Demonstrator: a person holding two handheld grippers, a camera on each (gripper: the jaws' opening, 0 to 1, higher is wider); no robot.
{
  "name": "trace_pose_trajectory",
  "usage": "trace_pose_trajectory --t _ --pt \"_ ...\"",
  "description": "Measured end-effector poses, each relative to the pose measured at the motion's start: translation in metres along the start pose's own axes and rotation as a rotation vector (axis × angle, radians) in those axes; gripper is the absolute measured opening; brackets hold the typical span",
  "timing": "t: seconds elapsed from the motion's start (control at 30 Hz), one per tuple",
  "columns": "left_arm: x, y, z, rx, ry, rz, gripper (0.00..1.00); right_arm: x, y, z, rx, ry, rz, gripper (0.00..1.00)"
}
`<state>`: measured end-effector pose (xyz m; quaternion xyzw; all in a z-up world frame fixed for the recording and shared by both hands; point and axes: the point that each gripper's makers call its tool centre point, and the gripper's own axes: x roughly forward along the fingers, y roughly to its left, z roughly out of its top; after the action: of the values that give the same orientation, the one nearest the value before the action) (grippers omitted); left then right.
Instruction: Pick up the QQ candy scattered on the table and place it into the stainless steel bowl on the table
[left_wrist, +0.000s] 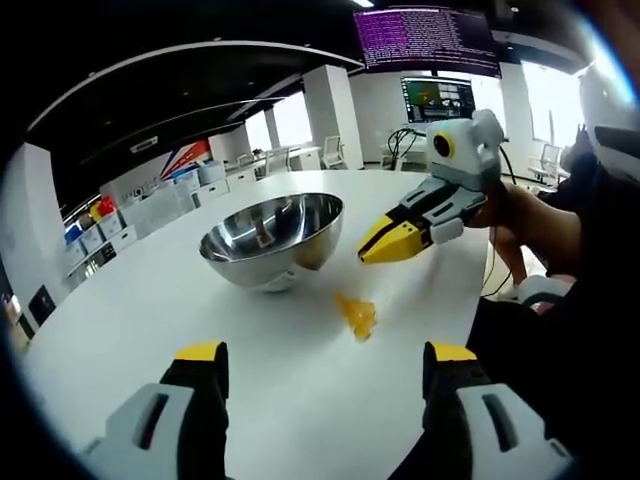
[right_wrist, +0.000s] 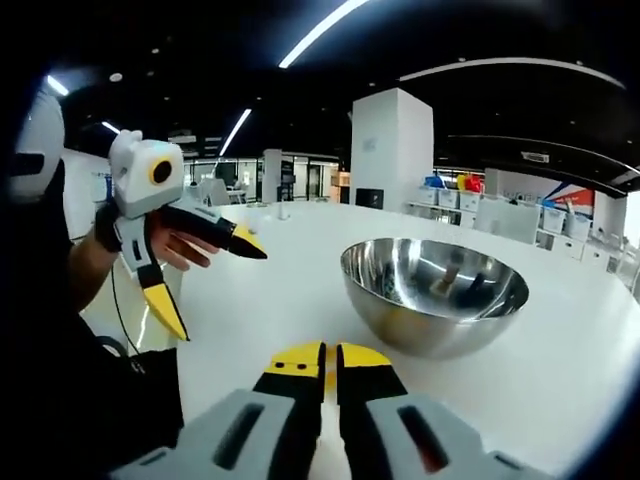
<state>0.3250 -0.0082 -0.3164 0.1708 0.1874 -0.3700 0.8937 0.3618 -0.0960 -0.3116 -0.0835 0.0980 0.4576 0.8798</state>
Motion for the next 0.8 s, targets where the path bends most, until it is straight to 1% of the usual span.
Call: trace_pose_trajectory --t 0.17,0.3,0.47,0.63,0.8 --pt "0.000 0.000 0.000 -0.002 0.001 0.004 0.79 -0.005 -0.003 0.013 -0.013 -0.032 -0.011 0.03" --pt "0.000 0.000 -0.001 -0.002 0.003 0.002 0.79 -0.011 -0.013 0.029 -0.028 -0.061 -0.042 0.03" --pt "0.000 -0.001 -0.001 -0.003 0.003 -0.001 0.79 -0.015 -0.021 0.046 -0.051 -0.091 -0.061 0.03" --pt "0.001 -0.002 -0.001 -0.003 0.004 -0.003 0.79 -0.013 -0.029 0.063 -0.078 -0.121 -0.080 0.03" --pt "0.000 0.001 -0.001 -0.006 0.004 0.003 0.79 -0.008 -0.032 0.072 -0.110 -0.132 -0.084 0.03"
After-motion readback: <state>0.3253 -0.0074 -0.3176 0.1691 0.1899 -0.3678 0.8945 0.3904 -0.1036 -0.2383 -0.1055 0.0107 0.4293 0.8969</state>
